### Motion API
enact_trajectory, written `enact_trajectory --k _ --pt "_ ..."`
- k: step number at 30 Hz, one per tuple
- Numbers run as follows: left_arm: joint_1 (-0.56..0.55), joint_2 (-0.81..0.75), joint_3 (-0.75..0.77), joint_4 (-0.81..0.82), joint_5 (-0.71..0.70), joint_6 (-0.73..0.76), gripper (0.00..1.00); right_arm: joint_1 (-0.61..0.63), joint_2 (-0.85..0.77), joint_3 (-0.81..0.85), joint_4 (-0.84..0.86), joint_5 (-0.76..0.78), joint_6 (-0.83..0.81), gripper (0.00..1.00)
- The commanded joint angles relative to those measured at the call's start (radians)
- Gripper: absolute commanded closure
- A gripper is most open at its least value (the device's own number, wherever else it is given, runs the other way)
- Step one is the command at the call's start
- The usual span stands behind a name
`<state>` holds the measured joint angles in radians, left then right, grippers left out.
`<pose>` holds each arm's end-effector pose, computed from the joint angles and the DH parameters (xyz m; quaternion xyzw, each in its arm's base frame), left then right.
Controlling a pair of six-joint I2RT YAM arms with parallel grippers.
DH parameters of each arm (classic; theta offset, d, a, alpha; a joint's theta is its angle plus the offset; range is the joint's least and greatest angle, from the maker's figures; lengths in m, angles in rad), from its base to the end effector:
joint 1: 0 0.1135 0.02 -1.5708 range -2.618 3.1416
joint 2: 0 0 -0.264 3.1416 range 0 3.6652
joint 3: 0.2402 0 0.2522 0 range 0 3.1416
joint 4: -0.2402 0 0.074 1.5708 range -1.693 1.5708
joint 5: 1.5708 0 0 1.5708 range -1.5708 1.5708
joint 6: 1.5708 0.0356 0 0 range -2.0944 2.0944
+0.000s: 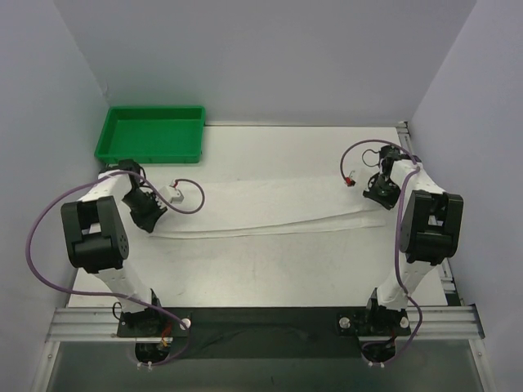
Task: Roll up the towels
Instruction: Fold the towel
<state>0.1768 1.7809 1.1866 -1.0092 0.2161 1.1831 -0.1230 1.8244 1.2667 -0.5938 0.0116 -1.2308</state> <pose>0.3046 0.0467 0.1755 0.4778 0.8717 -0.0941 0.0552 0.3676 -0.0459 0.1902 -0.5134 0.8325 -0.1348 0.1587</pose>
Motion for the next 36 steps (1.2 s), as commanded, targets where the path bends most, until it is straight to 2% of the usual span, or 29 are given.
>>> enact_trajectory --k 1,9,19,27,34,36 --pt "0.010 -0.078 0.076 -0.042 0.031 -0.007 1.00 -0.003 -0.042 0.043 -0.055 -0.004 0.005 1.00" --pt "0.023 -0.109 0.108 -0.069 0.029 -0.005 1.00 -0.007 -0.068 0.063 -0.072 -0.036 0.004 1.00" --pt "0.018 -0.057 0.065 -0.055 0.065 -0.045 1.00 0.002 -0.060 0.045 -0.084 -0.044 0.016 1.00" --pt "-0.008 -0.015 0.015 0.007 0.040 -0.098 0.99 0.005 -0.054 0.043 -0.086 -0.044 0.019 1.00" --pt "-0.022 0.009 -0.027 0.047 0.034 -0.126 0.82 0.005 -0.051 0.037 -0.087 -0.038 0.014 1.00" --pt "-0.023 0.009 -0.031 0.053 0.032 -0.131 0.73 0.003 -0.051 0.040 -0.086 -0.038 0.016 1.00"
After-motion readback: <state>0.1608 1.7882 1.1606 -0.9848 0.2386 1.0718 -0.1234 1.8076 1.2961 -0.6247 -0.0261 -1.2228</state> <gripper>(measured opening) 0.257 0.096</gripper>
